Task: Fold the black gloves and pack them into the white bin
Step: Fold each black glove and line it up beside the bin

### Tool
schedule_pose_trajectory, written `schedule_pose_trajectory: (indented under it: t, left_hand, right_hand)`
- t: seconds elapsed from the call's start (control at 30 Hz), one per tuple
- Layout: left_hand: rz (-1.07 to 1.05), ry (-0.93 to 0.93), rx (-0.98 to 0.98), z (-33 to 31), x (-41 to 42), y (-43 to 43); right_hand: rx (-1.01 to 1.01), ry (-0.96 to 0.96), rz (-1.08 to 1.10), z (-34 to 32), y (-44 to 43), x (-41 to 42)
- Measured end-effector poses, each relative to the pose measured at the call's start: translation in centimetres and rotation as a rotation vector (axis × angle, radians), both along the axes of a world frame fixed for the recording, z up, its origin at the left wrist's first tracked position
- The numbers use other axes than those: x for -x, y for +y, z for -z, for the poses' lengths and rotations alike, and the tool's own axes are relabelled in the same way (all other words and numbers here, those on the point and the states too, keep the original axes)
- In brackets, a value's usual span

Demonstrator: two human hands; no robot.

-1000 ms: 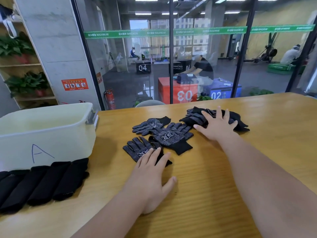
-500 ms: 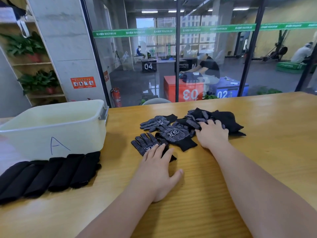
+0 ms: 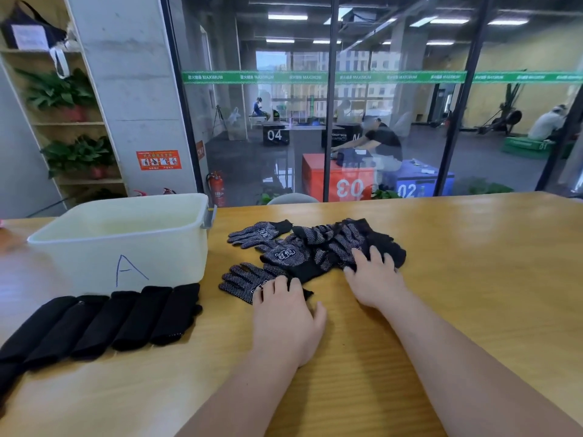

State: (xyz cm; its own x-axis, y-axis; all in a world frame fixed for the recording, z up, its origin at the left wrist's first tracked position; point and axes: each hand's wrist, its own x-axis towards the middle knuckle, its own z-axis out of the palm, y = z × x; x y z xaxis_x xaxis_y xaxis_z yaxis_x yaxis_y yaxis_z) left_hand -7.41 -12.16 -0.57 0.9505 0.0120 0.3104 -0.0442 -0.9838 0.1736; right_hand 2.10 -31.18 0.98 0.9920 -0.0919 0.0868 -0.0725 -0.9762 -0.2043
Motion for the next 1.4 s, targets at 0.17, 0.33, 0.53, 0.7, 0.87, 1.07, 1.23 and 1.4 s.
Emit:
schedule_pose_trajectory:
  t: [0.17, 0.33, 0.53, 0.7, 0.87, 1.07, 1.23, 1.4]
  left_hand:
    - [-0.034, -0.025, 0.013, -0.1, 0.1, -0.1]
    - [-0.050, -0.083, 0.035, 0.1, 0.0, -0.1]
    - [0.022, -0.166, 0.028, 0.4, 0.0, -0.1]
    - [0.108, -0.155, -0.033, -0.1, 0.2, -0.1]
    - [0.211, -0.010, -0.023, -1.9, 1.3, 2.1]
    - [0.297, 0.051, 0.027, -1.9, 3.8, 5.1]
    - [0.296, -0.010, 0.086, -1.1, 5.1, 6.0]
    - [0.251, -0.065, 0.154, -0.3, 5.4, 6.1]
  right_hand:
    - [-0.045, 0.062, -0.034, -0.3, 2.6, 0.8]
    - [-0.127, -0.071, -0.122, 1.0, 5.1, 1.0]
    - [-0.245, -0.266, -0.186, 1.2, 4.9, 1.6]
    - [-0.186, -0.336, -0.173, 0.4, 4.9, 2.0]
    - [0.020, -0.426, -0.149, 0.5, 4.4, 3.4]
    - [0.019, -0.407, -0.221, 0.9, 4.2, 4.9]
    - [0.035, -0.422, -0.319, 0.7, 4.7, 7.2]
    - [-0.251, -0.406, -0.343, 1.4, 4.8, 9.3]
